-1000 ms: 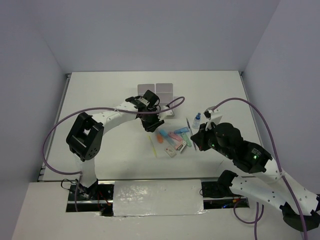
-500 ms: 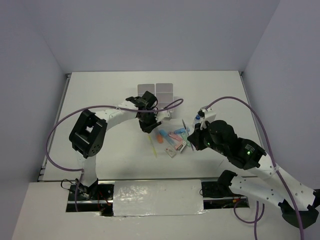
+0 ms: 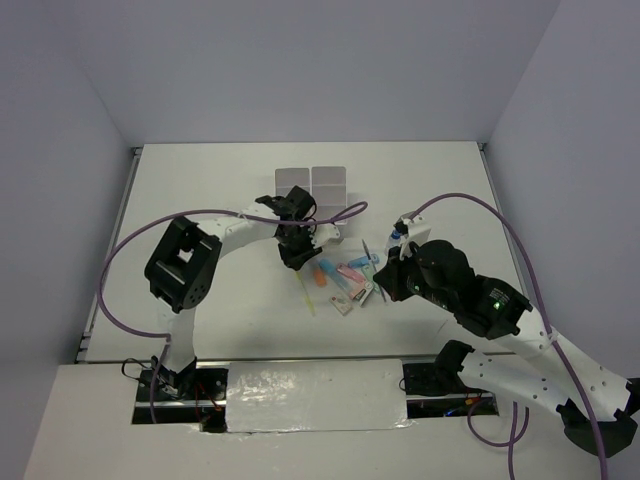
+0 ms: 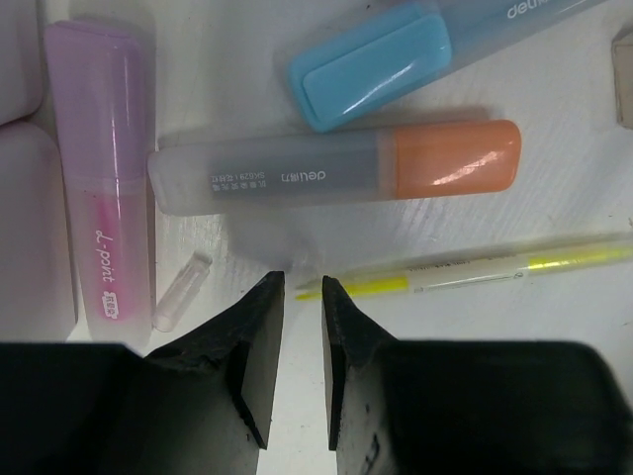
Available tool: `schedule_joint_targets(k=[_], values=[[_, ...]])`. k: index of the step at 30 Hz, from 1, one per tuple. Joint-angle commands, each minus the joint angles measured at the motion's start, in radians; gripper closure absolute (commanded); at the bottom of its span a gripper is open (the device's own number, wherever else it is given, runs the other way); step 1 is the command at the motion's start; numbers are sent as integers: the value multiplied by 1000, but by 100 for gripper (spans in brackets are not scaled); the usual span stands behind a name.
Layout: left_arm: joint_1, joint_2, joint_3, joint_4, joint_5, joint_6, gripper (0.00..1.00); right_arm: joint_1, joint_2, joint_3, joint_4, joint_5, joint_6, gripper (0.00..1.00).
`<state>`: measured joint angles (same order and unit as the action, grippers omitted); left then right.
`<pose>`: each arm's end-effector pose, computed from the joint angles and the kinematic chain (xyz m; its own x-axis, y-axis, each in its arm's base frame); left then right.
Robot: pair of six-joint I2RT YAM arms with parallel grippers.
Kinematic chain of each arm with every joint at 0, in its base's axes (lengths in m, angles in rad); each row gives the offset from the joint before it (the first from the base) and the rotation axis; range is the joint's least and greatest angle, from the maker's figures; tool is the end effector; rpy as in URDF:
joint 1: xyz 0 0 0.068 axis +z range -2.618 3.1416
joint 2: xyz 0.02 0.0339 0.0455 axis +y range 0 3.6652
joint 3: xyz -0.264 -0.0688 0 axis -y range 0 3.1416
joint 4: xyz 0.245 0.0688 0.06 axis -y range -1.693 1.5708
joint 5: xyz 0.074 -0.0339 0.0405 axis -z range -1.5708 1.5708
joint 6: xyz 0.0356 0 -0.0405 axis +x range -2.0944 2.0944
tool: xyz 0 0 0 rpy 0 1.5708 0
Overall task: Sort the stationery into containers
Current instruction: Close the pen cap on the pen.
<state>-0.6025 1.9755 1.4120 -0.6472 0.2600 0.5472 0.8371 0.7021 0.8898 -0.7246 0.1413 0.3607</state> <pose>0.3255 -0.2350 0.1746 -0.3347 0.8405 -0.4261 0.9326 0.3602 -0.0221 0.0987 0.1020 0.3328 -0.5514 -0.0897 -0.8294 -0.4913 0.8384 0.2359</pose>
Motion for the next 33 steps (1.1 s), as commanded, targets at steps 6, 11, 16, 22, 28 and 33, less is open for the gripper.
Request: schedule_joint_targets(k=[6,11,16,22,28,33], values=[[7,36,45,-3,-16,19,65,-1,-10,18,50,-26,-14,100],[10,39,59,-8,-25,22,65,0,2,17,54,-34,-17,100],[10,26,67,0,-45,17,63,0,14,18,60,-42,-22,100],[15,31,74,0,-62,23,62,5,23,20,67,-46,-29,100],[24,63,93,-2,-71,19,63,7,28,23,65,-52,-35,100],[24,49,102,-8,-59,19,62,7,45,24,74,-57,-40,100]])
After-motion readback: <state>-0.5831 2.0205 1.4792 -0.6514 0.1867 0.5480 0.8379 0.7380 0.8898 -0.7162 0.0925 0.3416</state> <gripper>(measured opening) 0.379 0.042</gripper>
